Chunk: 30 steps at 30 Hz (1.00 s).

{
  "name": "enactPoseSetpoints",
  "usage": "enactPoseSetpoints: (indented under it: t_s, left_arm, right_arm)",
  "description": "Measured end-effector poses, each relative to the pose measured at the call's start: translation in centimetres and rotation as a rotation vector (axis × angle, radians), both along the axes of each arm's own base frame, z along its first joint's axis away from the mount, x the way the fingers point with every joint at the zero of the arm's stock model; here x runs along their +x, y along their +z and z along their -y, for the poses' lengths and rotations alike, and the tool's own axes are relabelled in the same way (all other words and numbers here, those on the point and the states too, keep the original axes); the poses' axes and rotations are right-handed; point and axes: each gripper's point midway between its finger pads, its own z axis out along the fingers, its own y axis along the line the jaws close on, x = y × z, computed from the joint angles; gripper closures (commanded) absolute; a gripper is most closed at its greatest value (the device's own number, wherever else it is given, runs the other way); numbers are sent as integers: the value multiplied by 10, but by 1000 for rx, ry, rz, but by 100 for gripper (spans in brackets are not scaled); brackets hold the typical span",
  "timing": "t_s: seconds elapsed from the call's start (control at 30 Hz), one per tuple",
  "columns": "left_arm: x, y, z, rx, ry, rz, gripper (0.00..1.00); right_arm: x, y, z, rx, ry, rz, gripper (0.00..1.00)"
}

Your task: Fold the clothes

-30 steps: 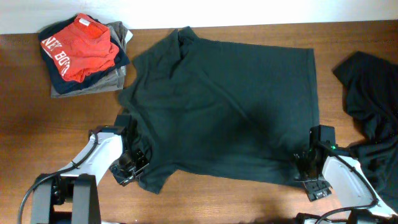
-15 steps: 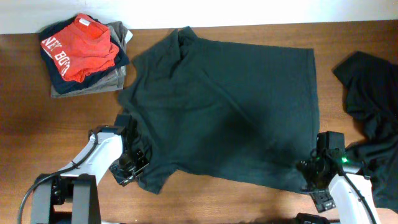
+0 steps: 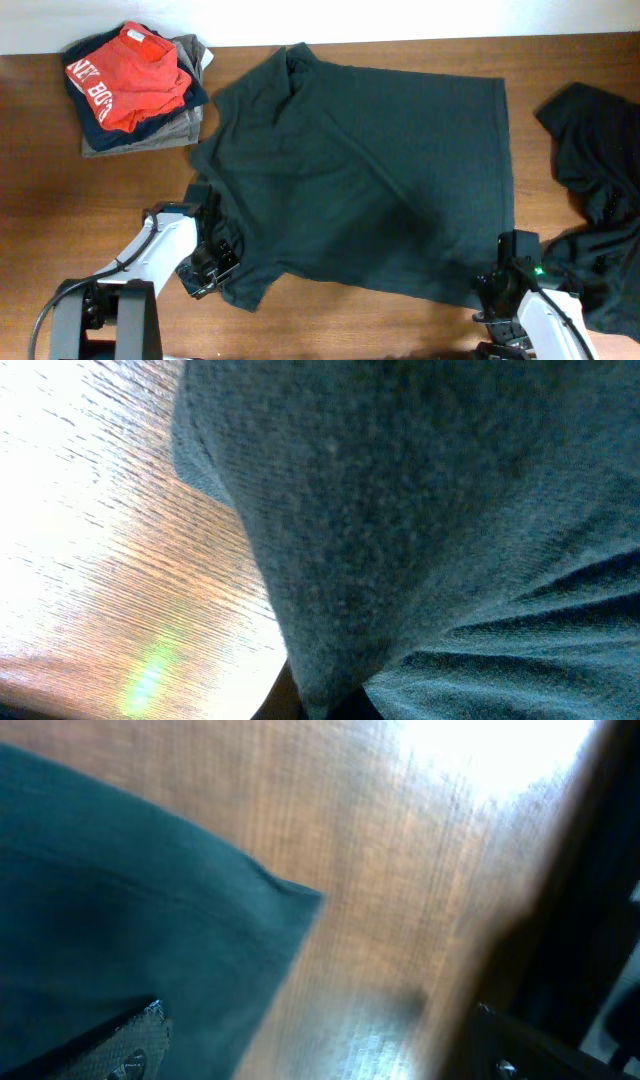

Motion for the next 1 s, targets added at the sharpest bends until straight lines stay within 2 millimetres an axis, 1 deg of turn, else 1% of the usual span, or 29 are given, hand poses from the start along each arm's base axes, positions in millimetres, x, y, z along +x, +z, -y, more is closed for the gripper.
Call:
enactPoseSetpoints:
  t_s: [0.1,0.17,0.27,0.4,0.53,0.63,0.67,0.73,0.77,0.8,0.83,0.93,1.0]
  left_arm:
    - [0,0,0,0,0,0,99]
    - [0,0,0,0,0,0,99]
    - [0,0,0,0,0,0,99]
    - [0,0,0,0,0,0,99]
    - [0,0,0,0,0,0,99]
    - [0,0,0,0,0,0,99]
    - [0,0,0,0,0,0,99]
    - [0,0,0,0,0,0,99]
    - [0,0,0,0,0,0,99]
    - [0,0,0,0,0,0,99]
    - [0,0,0,0,0,0,99]
    - [0,0,0,-2,-7,0,99]
    - [0,0,0,-3,-15,-1,99]
  right_arm:
    - [3,-6,0,-4,-12,25,0]
    - [4,-6,1,-7,-14,36,3]
    - [13,-8,3,-15,-12,73,10]
    - [20,-10,4,-17,-9,89,20]
    - [26,-10,5,-12,-9,81,24]
    - [28,-10,5,-7,-8,71,29]
    - [28,-10,5,-6,-8,70,37]
    - [31,-11,4,0,-5,78,49]
    - [33,-11,4,0,-13,86,59]
    - [35,-11,4,1,-13,91,65]
    - [36,-11,5,0,-14,93,68]
    - [37,-10,5,1,-13,89,70]
    - [34,-10,4,3,-13,77,82]
